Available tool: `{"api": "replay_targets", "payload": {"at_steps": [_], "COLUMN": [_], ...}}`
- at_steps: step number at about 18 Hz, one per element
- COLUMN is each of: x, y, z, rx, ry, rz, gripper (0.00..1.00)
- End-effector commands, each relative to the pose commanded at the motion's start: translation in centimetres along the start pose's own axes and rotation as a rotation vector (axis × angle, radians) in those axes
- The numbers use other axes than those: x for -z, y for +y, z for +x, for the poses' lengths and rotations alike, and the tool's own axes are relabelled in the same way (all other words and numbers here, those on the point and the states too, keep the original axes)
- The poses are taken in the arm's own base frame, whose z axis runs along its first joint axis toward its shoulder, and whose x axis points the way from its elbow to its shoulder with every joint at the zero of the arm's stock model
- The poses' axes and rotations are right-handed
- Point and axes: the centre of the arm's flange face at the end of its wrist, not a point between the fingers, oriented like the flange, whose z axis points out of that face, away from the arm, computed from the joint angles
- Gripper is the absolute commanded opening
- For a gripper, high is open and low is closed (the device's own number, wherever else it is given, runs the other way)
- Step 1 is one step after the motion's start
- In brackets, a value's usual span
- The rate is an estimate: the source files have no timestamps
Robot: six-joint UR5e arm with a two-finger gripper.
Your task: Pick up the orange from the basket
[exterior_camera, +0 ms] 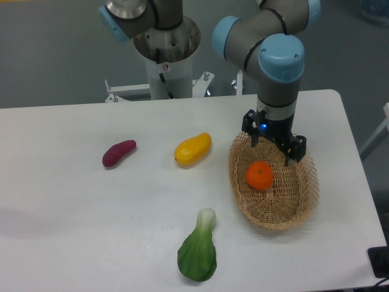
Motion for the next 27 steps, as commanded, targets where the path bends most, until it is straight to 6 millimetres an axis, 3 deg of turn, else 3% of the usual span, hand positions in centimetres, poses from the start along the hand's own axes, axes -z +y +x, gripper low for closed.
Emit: {"api": "replay_targets", "payload": {"at_steps": [5, 7, 10, 13, 17, 21, 27], "x": [-2.5, -4.8, -6.5, -7.3, -8.9, -10.5, -11.7], "y": [1.1, 1.1, 1.2, 1.5, 1.4, 1.2, 1.5], "z": [-1.2, -0.4, 0.9, 1.4, 2.1, 1.6, 1.5], "rx": [-0.071, -0.069, -0.046, 0.082, 0.109, 0.297, 0.383], "ry": [0.017, 0.059, 0.079, 0.082, 0.090, 0.076, 0.059], "rz": [-0.004, -0.012, -0.004, 0.022, 0.017, 0.006, 0.009], "gripper": [1.00, 1.00, 1.00, 1.00, 1.00, 1.00, 1.00]}}
